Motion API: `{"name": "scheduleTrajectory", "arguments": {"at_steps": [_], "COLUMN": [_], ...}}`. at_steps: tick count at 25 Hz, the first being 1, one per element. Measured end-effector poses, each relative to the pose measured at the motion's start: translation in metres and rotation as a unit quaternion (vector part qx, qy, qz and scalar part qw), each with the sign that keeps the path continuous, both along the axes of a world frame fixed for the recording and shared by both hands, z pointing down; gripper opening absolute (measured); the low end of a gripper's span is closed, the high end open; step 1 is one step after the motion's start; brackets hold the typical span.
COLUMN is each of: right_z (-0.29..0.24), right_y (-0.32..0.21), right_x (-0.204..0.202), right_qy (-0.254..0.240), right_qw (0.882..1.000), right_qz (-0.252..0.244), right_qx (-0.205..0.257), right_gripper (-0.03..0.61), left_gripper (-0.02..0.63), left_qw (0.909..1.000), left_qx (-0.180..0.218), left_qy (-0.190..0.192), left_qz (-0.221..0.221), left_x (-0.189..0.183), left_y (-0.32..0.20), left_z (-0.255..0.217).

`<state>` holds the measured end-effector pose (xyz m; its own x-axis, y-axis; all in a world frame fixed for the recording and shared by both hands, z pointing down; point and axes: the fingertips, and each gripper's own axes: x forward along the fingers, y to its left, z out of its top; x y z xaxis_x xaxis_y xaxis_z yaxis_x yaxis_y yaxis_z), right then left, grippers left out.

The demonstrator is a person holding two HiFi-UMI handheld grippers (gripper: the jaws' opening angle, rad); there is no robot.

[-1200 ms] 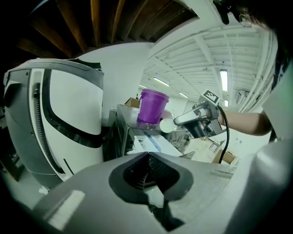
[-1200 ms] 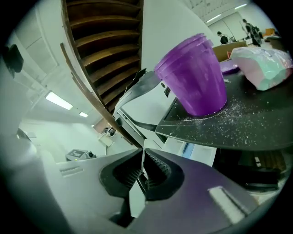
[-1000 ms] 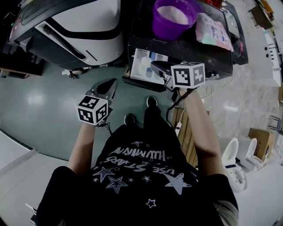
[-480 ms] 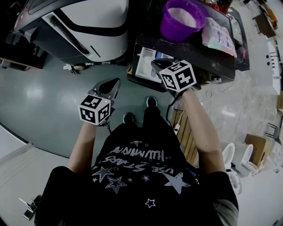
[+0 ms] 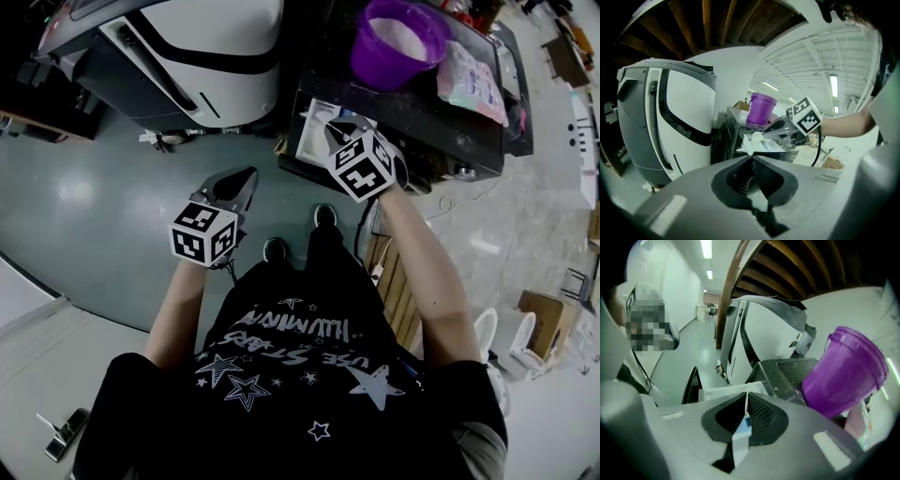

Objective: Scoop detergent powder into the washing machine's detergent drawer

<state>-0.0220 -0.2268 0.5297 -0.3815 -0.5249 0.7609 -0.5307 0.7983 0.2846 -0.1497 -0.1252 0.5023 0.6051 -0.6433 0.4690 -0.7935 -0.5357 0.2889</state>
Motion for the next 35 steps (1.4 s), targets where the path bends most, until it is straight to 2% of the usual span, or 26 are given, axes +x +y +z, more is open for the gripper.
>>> {"name": "scheduleTrajectory", "arguments": {"at_steps": [6, 11, 15, 19, 21, 26, 29, 31, 33, 35], "right_z": [0.002, -0.002, -0.007, -0.016, -0.020, -0.032, -0.040, -0.046, -0.051, -0.053], "right_y": [0.001, 0.005, 0.007, 0.011, 0.015, 0.023, 0.032, 0.035, 0.038, 0.041], "right_x": [-0.002, -0.003, -0.003, -0.006, -0.006, -0.006, -0.008, -0.009, -0.008, -0.002], "right_qy": [0.082, 0.121, 0.156, 0.196, 0.202, 0.154, 0.080, 0.026, -0.029, -0.092], "right_qw": [0.994, 0.985, 0.975, 0.960, 0.957, 0.970, 0.986, 0.992, 0.993, 0.989], "right_qz": [-0.050, -0.072, -0.085, -0.093, -0.089, -0.053, -0.010, 0.022, 0.054, 0.097], "right_qx": [0.060, 0.100, 0.135, 0.178, 0.188, 0.180, 0.149, 0.124, 0.098, 0.065], "right_gripper": [0.037, 0.037, 0.037, 0.037, 0.037, 0.037, 0.037, 0.037, 0.037, 0.037], "left_gripper": [0.001, 0.002, 0.002, 0.002, 0.002, 0.002, 0.002, 0.002, 0.002, 0.002], "left_qw": [1.0000, 1.0000, 1.0000, 1.0000, 1.0000, 0.9997, 0.9997, 0.9996, 0.9996, 0.9995], "left_qx": [0.002, 0.005, 0.008, 0.009, 0.010, 0.021, 0.023, 0.026, 0.028, 0.028], "left_qy": [0.001, 0.000, -0.001, 0.000, 0.000, 0.005, 0.007, 0.009, 0.010, 0.010], "left_qz": [-0.004, -0.004, -0.005, -0.003, 0.002, 0.010, 0.008, 0.003, -0.002, -0.005], "left_x": [-0.004, -0.008, -0.012, -0.018, -0.020, -0.018, -0.018, -0.019, -0.018, -0.016], "left_y": [0.002, 0.008, 0.014, 0.021, 0.025, 0.030, 0.036, 0.037, 0.038, 0.040], "left_z": [0.001, 0.000, 0.001, 0.003, 0.004, 0.002, 0.000, -0.002, -0.003, -0.004]}}
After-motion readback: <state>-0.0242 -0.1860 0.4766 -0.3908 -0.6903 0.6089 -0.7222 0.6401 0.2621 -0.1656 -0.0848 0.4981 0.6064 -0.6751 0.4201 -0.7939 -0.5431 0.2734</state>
